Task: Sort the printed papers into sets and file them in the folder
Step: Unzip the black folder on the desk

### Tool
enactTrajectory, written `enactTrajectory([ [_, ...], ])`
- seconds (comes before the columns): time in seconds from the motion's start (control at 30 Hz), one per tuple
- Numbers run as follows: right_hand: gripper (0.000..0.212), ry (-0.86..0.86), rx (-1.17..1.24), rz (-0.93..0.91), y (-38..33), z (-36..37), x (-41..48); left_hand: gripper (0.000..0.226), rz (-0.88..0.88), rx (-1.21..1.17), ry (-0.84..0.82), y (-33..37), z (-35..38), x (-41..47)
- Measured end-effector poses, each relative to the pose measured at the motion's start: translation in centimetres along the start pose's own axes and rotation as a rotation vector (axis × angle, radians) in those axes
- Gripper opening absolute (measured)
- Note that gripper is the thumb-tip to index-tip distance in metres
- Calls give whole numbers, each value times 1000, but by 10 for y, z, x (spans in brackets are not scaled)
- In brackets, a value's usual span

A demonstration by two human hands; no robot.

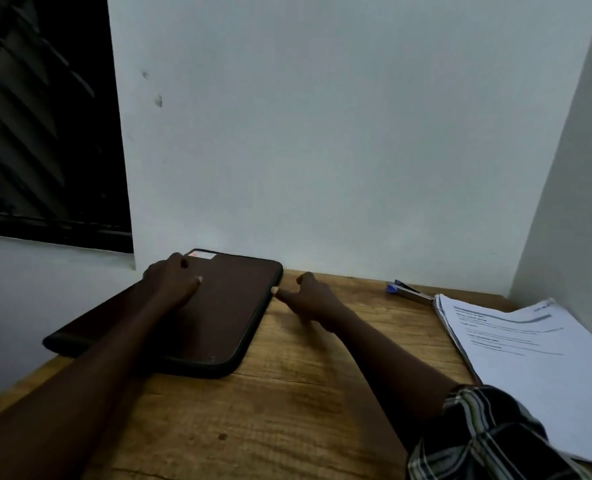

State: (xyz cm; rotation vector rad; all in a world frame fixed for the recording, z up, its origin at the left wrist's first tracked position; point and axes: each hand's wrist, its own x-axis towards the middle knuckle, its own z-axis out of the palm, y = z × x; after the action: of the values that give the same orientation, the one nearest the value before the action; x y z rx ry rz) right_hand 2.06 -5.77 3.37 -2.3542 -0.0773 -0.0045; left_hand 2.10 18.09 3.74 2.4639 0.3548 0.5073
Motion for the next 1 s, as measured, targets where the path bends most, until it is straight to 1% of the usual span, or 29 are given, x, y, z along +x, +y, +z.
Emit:
enactTrajectory([
  [0.03,87,-8,16,5,-3,6,1,46,-41,51,-11,-10,-2,4],
  [0.1,81,-7,41,-22,-8,14,2,50,-98,139,-31,-26,-3,9],
  [0.2,70,2,74,-59,-13,23,4,57,-113,217,-40,-39,1,16],
  [0.4,60,17,87,-61,-16,35,5,77,-194,326,-91,-45,7,23],
  [0.53,57,37,84,-49,-13,37,9,82,-212,310,-125,-32,6,16],
  [0.57,60,54,82,-37,-12,36,9,84,-205,298,-135,-26,8,12],
  [0.67,82,124,70,71,-5,29,3,92,-161,290,-157,-7,20,-6],
  [0.7,86,143,59,99,0,25,0,95,-148,284,-165,0,23,-13],
  [0.83,82,184,34,174,24,1,-10,102,-130,244,-213,27,34,-32],
  [1.0,73,227,16,260,49,-32,-24,88,-101,142,-290,52,43,-50],
])
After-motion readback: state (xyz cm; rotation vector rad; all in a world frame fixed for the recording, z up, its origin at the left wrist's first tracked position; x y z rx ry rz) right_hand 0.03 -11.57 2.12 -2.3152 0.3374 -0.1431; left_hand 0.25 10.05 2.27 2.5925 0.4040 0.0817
